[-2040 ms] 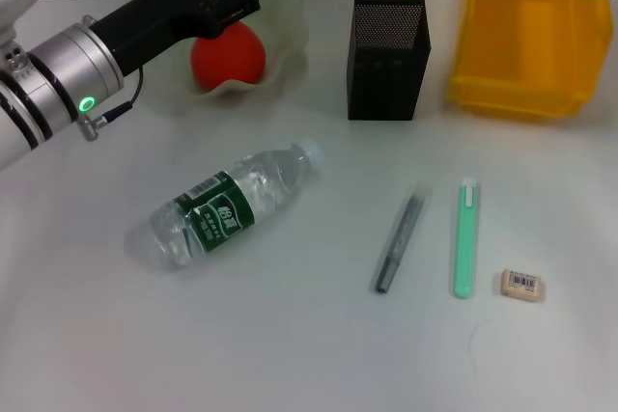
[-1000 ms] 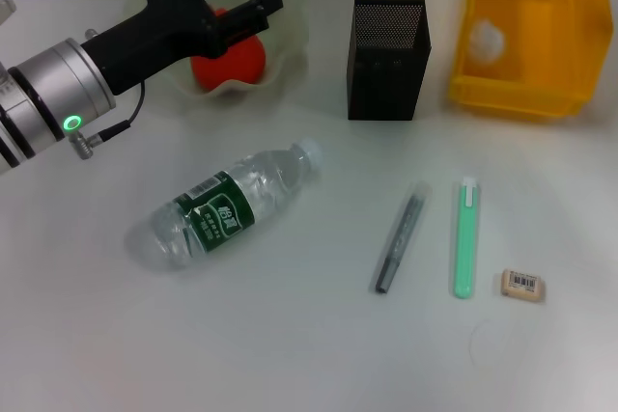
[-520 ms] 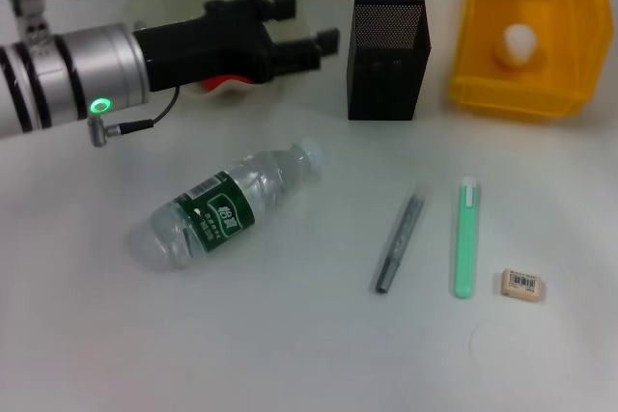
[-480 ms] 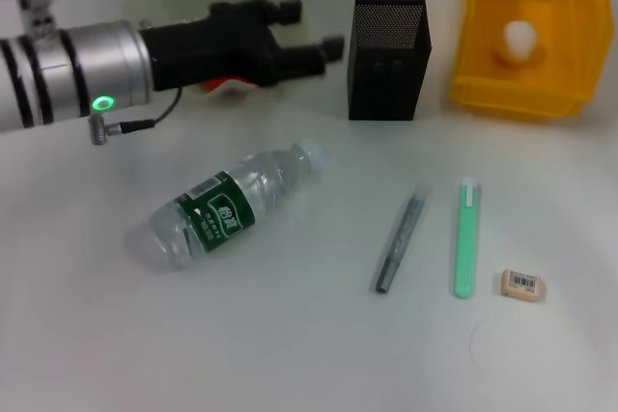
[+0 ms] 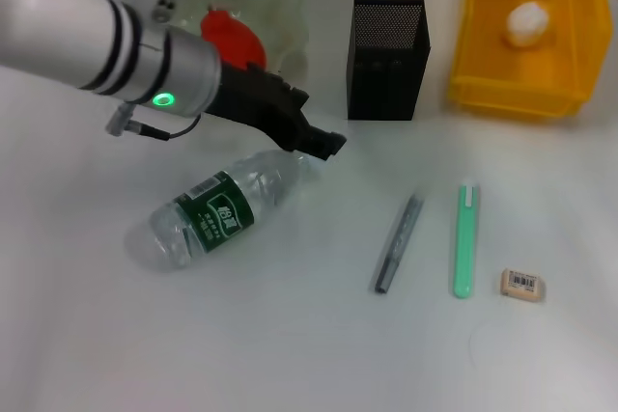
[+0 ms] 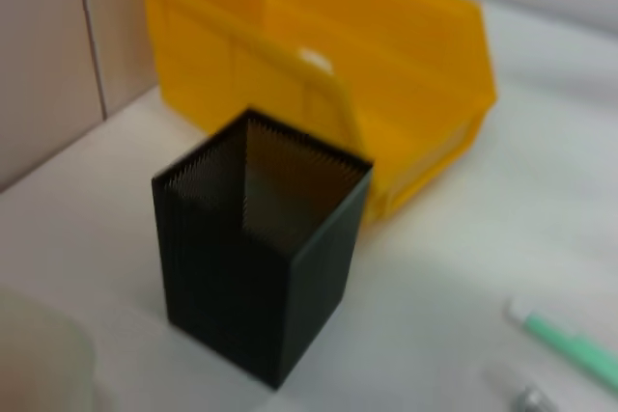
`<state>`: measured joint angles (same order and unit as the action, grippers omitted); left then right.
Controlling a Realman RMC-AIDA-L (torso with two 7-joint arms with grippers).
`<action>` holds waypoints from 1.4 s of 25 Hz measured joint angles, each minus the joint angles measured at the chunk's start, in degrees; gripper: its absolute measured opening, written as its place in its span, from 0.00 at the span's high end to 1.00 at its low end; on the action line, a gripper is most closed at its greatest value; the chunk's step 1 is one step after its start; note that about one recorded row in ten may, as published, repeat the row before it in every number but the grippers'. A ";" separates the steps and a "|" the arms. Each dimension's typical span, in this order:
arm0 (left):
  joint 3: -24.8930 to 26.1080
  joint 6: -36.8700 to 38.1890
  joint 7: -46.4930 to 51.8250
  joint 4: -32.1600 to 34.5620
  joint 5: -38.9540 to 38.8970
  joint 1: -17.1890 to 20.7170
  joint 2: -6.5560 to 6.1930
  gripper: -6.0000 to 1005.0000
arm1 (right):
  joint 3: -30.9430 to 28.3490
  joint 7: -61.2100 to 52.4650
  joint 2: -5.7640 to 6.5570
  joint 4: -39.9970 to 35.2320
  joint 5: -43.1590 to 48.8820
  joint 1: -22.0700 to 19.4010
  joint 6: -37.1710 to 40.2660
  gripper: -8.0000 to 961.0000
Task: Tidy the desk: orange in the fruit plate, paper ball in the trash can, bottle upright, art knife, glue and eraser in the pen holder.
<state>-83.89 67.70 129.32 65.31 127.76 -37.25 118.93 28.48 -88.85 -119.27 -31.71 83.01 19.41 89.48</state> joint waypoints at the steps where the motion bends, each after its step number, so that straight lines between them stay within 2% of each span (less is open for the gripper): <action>1: -1.35 -1.35 0.51 -1.36 1.52 -1.00 0.15 0.19 | -0.04 0.43 0.08 1.22 -0.07 -0.54 0.51 0.29; 4: -3.24 -3.53 1.42 -2.02 2.68 -1.41 0.17 0.20 | -0.06 0.89 0.07 1.55 -0.09 -1.01 0.73 0.29; 6: -6.80 -6.53 4.15 -2.17 5.21 -1.58 0.16 0.20 | -0.08 1.06 0.06 1.99 -0.12 -1.18 1.08 0.29; 10: -9.64 -8.13 6.56 -2.36 7.11 -1.83 0.21 0.21 | -0.10 1.39 0.04 2.28 -0.13 -1.38 1.12 0.29; 11: -11.75 -9.28 8.30 -2.64 8.30 -2.09 0.22 0.21 | -0.09 1.70 0.03 2.33 -0.14 -1.54 1.13 0.29; 21: -17.69 -13.00 13.07 -4.07 12.06 -2.88 0.25 0.23 | -0.09 2.64 0.00 3.02 -0.14 -1.58 0.54 0.29; 35: -20.40 -13.55 14.29 -5.93 14.37 -4.32 0.24 0.25 | -0.09 3.30 0.09 4.38 -0.14 -1.45 -0.37 0.29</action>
<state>-104.29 54.16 143.61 59.38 142.13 -41.57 119.18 28.39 -85.55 -119.18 -27.33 82.87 17.97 89.11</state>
